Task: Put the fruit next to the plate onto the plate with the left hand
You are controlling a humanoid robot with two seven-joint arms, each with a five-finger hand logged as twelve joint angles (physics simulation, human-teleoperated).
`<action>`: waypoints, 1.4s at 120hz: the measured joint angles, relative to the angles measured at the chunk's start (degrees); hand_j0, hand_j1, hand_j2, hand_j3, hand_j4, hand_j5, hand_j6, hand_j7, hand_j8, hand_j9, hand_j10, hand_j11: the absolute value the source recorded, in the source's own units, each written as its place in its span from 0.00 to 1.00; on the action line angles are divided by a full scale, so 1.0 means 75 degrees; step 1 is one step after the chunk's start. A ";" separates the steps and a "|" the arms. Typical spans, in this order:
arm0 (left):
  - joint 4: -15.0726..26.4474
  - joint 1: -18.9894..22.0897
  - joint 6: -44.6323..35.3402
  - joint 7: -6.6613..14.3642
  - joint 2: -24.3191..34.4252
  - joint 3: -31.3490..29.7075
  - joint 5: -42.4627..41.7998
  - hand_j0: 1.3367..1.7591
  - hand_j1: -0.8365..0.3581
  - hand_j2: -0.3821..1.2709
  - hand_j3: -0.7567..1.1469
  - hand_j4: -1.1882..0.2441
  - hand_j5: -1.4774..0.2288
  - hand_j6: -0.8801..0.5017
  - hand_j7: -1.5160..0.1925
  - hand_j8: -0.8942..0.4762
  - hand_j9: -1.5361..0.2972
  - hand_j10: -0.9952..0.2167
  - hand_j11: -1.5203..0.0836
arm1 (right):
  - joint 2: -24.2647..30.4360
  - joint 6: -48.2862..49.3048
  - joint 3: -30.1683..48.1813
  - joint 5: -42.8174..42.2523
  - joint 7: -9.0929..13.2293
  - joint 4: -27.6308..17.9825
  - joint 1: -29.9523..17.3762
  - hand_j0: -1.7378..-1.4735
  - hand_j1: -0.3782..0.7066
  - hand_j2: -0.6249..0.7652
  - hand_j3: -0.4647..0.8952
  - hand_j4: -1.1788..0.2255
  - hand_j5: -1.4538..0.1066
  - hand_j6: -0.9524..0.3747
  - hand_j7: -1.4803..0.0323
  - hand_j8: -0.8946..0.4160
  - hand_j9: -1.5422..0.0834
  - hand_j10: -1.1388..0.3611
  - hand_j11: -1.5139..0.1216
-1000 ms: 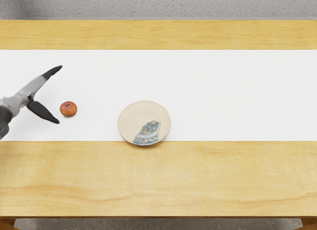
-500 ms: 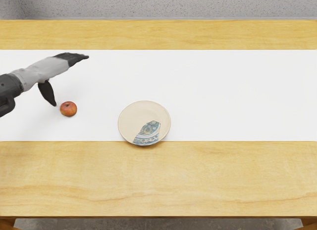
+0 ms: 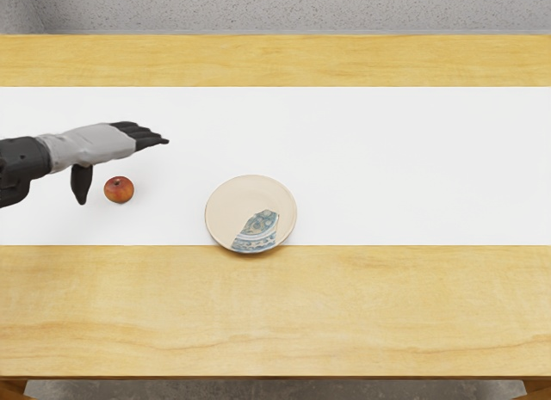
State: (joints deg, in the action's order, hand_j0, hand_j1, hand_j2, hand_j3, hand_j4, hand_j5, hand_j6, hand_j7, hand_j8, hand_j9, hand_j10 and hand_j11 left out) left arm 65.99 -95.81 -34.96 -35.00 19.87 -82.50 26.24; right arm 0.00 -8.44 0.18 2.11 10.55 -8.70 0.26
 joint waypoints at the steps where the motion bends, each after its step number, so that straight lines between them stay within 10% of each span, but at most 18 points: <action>1: 0.0000 0.0001 0.0000 0.0000 0.0000 -0.0011 -0.0009 0.76 0.98 0.23 0.40 0.82 0.86 0.63 0.88 0.64 0.83 0.81 0.94 | 0.0000 0.0000 0.0000 0.0000 0.0000 0.0000 0.0000 0.30 0.03 0.45 0.34 0.84 0.93 0.72 0.98 0.68 0.95 0.76 0.93; 76: -0.1481 0.0871 -0.0005 0.0000 -0.0846 -0.0612 -0.0274 0.76 0.86 0.25 0.40 0.74 0.77 0.54 0.79 0.56 0.75 0.72 0.84 | 0.0000 0.0000 0.0000 0.0000 0.0000 0.0000 0.0001 0.30 0.03 0.45 0.34 0.84 0.93 0.72 0.98 0.68 0.95 0.76 0.93; 168: -0.1277 0.0934 -0.0005 0.0001 -0.0915 -0.0504 -0.0205 0.76 0.64 0.31 0.40 0.57 0.58 0.37 0.61 0.38 0.58 0.52 0.65 | 0.0000 0.0000 0.0000 0.0000 0.0000 0.0000 0.0001 0.30 0.03 0.45 0.34 0.84 0.93 0.72 0.98 0.68 0.95 0.76 0.93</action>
State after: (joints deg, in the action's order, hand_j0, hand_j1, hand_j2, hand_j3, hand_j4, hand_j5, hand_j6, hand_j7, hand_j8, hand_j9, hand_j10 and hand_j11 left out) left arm 56.41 -88.80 -35.00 -34.99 13.01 -86.28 24.70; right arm 0.00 -8.44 0.18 2.11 10.55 -8.70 0.26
